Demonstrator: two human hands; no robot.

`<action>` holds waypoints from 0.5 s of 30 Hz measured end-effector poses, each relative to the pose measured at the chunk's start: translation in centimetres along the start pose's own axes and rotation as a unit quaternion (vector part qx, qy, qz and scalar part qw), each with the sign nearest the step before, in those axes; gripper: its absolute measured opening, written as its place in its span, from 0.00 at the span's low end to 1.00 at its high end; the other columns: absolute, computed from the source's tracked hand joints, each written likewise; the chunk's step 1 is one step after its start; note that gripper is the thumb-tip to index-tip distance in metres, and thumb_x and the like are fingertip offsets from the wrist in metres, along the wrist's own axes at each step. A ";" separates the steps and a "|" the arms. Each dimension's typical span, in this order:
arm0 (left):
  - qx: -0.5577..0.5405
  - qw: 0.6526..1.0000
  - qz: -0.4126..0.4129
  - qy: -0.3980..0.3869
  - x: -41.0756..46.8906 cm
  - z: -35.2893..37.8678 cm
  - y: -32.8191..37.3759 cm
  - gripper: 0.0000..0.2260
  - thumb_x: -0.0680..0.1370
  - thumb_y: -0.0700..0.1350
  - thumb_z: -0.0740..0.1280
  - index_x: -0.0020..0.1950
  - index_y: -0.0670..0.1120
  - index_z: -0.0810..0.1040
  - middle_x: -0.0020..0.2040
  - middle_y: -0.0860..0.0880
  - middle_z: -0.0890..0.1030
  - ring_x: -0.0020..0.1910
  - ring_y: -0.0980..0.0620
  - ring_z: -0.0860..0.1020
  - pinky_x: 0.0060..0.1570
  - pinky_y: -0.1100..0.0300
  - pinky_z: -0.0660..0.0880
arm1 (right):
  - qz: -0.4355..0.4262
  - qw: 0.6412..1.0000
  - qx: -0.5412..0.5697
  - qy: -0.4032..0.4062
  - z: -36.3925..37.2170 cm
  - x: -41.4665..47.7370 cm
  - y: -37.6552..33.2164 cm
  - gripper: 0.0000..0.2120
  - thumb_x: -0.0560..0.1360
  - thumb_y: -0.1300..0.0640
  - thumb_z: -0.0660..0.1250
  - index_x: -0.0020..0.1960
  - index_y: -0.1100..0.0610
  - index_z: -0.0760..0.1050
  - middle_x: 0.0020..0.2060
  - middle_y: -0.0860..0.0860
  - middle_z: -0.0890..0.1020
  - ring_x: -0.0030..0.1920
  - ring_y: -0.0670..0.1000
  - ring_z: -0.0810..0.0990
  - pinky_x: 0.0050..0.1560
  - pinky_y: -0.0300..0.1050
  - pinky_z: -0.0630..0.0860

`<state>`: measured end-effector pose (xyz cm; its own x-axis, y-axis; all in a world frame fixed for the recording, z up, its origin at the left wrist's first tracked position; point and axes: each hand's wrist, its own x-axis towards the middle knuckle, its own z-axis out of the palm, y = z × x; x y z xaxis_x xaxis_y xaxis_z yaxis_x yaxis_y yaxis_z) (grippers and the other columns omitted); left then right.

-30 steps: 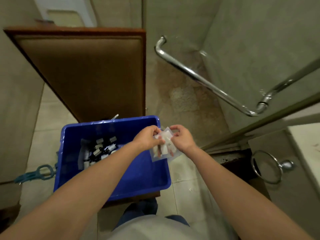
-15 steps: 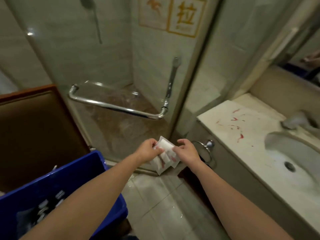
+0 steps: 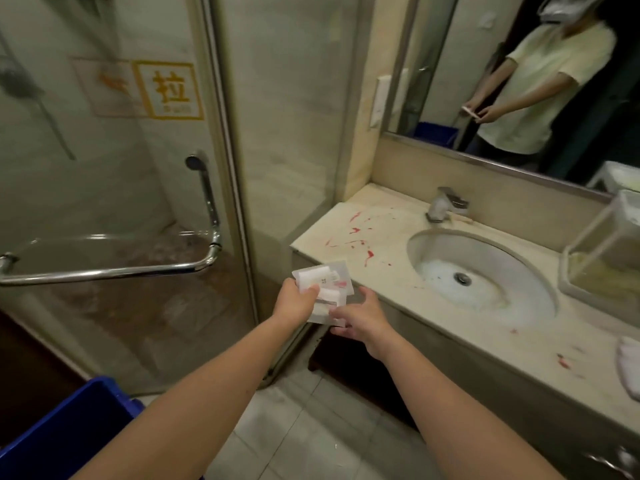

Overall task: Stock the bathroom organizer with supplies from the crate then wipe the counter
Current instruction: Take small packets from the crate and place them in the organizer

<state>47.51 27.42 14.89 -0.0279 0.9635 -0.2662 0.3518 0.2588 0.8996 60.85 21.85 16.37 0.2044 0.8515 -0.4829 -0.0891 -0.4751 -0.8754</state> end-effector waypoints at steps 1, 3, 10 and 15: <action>-0.002 1.000 0.010 -0.006 -0.5 1.0 0.4 0.15 0.78 0.44 0.66 0.61 0.38 0.70 0.54 0.45 0.77 0.50 0.49 0.76 0.46 0.59 0.71 | -0.001 1.000 0.009 0.007 -1.1 -0.4 0.1 0.46 0.68 0.72 0.71 0.77 0.52 0.51 0.54 0.57 0.79 0.50 0.55 0.82 0.48 0.54 0.83; 0.000 0.999 0.027 -0.025 -1.5 3.0 1.2 0.14 0.78 0.44 0.66 0.60 0.40 0.69 0.54 0.46 0.77 0.50 0.50 0.76 0.47 0.58 0.71 | -0.006 0.999 0.021 0.027 -3.3 -1.0 0.4 0.45 0.67 0.73 0.69 0.77 0.52 0.53 0.54 0.58 0.80 0.48 0.56 0.82 0.44 0.52 0.84; 0.019 0.992 0.091 -0.085 -4.7 9.3 3.7 0.17 0.76 0.42 0.69 0.60 0.42 0.67 0.53 0.46 0.76 0.53 0.47 0.77 0.55 0.50 0.76 | -0.022 0.993 0.042 0.110 -11.7 -2.6 1.2 0.36 0.67 0.73 0.66 0.72 0.57 0.63 0.51 0.57 0.79 0.48 0.57 0.81 0.37 0.43 0.79; 0.006 0.986 0.067 -0.151 -6.5 13.8 5.0 0.14 0.73 0.41 0.71 0.55 0.39 0.73 0.43 0.44 0.78 0.38 0.49 0.77 0.39 0.55 0.75 | -0.052 0.978 0.009 0.202 -17.1 -3.1 1.7 0.29 0.69 0.70 0.66 0.69 0.58 0.67 0.48 0.55 0.78 0.48 0.55 0.81 0.51 0.51 0.80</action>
<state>62.40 21.52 16.29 0.2992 0.9240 -0.2381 0.3445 0.1281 0.9300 76.75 14.65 16.77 0.5811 0.7362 -0.3469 -0.0638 -0.3837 -0.9213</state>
